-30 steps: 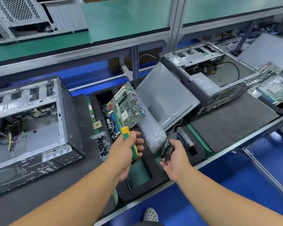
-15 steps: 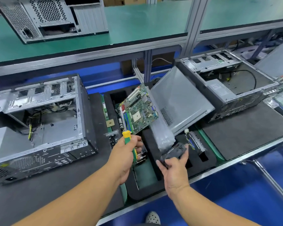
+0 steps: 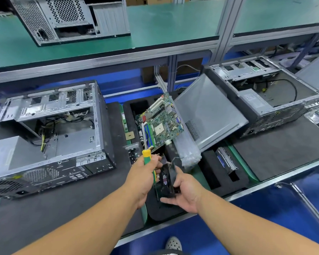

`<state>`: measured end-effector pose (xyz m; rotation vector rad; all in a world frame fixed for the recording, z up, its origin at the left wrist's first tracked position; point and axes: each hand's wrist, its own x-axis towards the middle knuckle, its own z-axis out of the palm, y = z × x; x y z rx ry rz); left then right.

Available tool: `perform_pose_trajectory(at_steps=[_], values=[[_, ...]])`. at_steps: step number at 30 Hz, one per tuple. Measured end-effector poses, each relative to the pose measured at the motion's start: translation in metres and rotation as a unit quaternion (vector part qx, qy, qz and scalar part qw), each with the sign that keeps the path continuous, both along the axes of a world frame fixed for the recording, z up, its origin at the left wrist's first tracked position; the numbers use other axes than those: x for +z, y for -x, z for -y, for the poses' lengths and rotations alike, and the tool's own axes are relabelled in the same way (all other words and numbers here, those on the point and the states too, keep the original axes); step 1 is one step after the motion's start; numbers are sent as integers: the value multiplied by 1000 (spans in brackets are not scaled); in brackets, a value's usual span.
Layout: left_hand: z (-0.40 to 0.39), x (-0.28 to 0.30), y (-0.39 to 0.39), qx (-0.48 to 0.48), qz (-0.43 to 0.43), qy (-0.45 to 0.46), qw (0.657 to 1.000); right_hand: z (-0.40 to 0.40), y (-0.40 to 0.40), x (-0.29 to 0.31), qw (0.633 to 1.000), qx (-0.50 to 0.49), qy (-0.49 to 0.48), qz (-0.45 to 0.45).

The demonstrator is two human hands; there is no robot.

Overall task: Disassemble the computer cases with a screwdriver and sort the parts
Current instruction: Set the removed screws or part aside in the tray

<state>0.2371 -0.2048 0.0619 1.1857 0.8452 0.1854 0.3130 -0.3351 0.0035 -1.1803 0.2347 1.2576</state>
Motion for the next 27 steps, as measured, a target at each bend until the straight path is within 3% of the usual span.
perform_pose_trajectory(at_steps=[3, 9, 15, 21, 24, 27], values=[[-1, -3, 6, 3, -8, 6, 1000, -8, -1, -3, 983, 61, 154, 82], [-6, -4, 13, 8, -11, 3, 1000, -32, -9, 2, 945, 181, 251, 105], [-6, -4, 19, 0, -17, 95, 995, -32, -11, 0, 938, 200, 276, 66], [-22, -3, 33, 5, -39, 75, 996, -46, -3, -12, 918, 129, 358, 116], [-31, -2, 40, 3, -45, 52, 998, -43, 4, -19, 859, 191, 352, 320], [-36, 2, 45, -9, -41, 44, 998, -37, 3, -24, 734, 296, 400, 462]])
